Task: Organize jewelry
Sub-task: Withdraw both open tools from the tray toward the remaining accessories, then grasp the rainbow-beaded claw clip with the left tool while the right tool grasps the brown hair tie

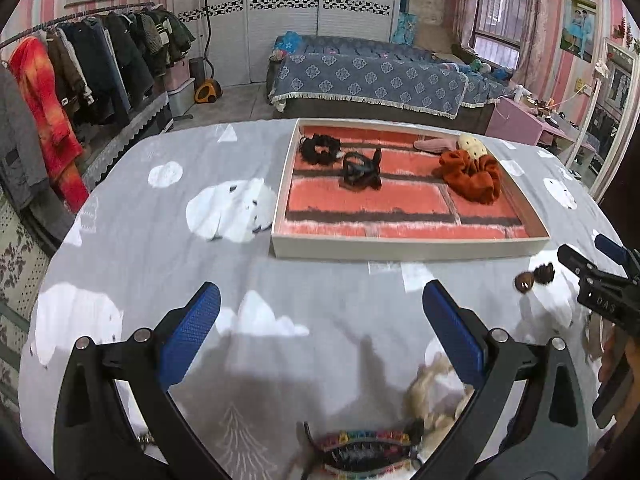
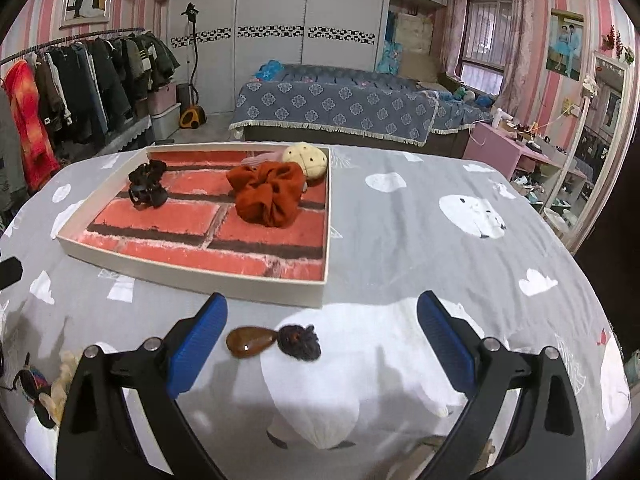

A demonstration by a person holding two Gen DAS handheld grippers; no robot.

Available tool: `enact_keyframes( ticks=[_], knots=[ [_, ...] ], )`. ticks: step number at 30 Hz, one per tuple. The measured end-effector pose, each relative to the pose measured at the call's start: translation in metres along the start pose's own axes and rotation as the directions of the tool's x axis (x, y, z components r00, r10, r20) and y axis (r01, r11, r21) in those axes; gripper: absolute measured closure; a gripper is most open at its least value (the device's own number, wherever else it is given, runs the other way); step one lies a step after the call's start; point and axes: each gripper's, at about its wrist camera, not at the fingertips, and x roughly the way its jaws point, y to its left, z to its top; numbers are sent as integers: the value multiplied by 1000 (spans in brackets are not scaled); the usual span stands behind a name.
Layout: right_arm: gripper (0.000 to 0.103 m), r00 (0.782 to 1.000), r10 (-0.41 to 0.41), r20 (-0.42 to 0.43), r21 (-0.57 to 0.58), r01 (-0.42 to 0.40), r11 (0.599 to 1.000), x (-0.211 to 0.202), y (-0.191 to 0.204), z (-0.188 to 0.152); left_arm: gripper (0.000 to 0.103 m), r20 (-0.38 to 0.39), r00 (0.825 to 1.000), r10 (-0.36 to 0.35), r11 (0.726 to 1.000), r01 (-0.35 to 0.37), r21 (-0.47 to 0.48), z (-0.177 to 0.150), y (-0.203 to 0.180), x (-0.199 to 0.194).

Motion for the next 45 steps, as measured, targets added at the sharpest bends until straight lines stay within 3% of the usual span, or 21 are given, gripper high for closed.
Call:
enact_keyframes(
  ticks=[10,16,22,36,45],
  knots=[
    [12,999,36,-18,21,-36,999,-2,-8,-9,5,-19,1000,23,999,-23,39,-45,-11,-13],
    [25,997,57,-45,19,-56,998,6,-6,-11,5,-8,1000,19,999,-19,26,-59,-9,-26],
    [38,995,61,-76,4,-61,998,18,-3,-9,5,-44,999,2,1000,-2,12,-75,-7,-26],
    [39,991,59,-117,-3,-60,998,37,-3,-12,5,-92,995,-33,999,33,0,-96,-14,-16],
    [48,988,38,-153,-37,-44,998,50,3,-14,5,-112,992,-59,998,59,2,-97,-15,-7]
  ],
)
